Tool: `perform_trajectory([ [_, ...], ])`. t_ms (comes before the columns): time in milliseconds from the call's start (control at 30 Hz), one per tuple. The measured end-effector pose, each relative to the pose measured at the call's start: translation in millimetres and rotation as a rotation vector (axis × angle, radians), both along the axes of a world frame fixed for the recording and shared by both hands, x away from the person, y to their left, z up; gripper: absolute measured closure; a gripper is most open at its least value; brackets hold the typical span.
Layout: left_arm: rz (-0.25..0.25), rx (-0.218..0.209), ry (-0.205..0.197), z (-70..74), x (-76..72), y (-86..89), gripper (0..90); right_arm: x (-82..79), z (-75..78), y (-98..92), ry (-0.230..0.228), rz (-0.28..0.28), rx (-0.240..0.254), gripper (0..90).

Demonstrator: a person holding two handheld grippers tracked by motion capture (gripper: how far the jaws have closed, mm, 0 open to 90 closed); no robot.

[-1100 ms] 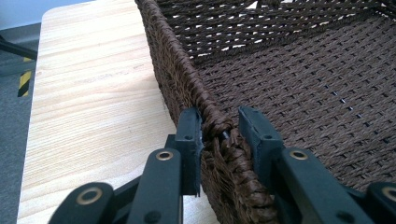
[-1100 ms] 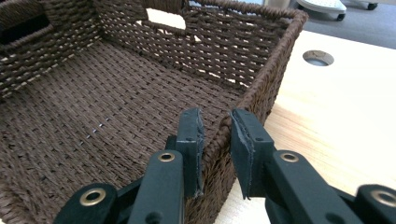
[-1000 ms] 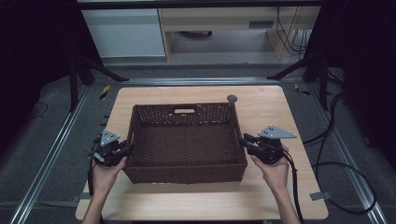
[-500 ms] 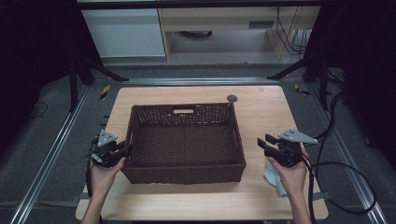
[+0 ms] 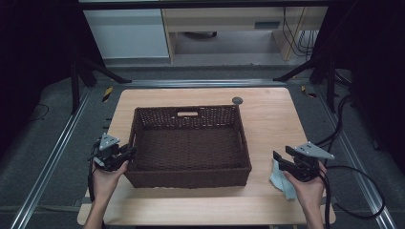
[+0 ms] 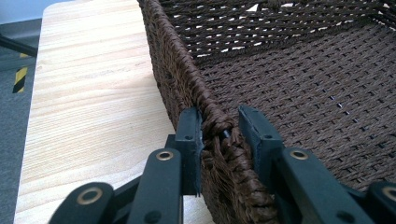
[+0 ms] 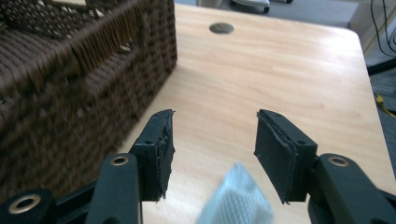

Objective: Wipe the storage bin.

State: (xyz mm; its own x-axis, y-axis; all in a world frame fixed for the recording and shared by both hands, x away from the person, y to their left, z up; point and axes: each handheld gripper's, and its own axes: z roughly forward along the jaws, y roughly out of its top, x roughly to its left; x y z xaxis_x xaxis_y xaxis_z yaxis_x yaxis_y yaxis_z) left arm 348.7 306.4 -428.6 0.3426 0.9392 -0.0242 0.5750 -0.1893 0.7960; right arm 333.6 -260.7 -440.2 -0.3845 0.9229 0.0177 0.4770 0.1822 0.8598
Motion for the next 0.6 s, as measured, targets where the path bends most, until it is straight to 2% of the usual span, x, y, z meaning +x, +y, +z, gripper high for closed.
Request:
perform_trajectory([
  [67, -0.001, -0.001, 0.001, 0.0, -0.1, 0.3, 69.3, -4.7, -7.1, -1.2, 0.019, -0.002, -0.006, 44.8],
  [133, 0.000, -0.002, 0.002, -0.1, -0.2, 0.3, 69.2, -6.7, -14.0, -0.8, 0.042, 0.002, -0.032, 44.5],
  [267, 0.001, 0.000, 0.001, 0.1, 0.0, -0.2, 69.3, -7.4, -23.3, -1.8, 0.063, 0.005, -0.052, 43.1],
  [500, 0.001, 0.005, 0.001, 0.3, -0.1, -0.5, 69.4, -9.3, -35.8, -7.6, 0.122, -0.004, -0.058, 41.8],
  [600, 0.001, 0.006, 0.002, 0.4, 0.0, -0.7, 69.3, -9.2, -40.9, -9.9, 0.166, -0.011, -0.060, 42.8],
])
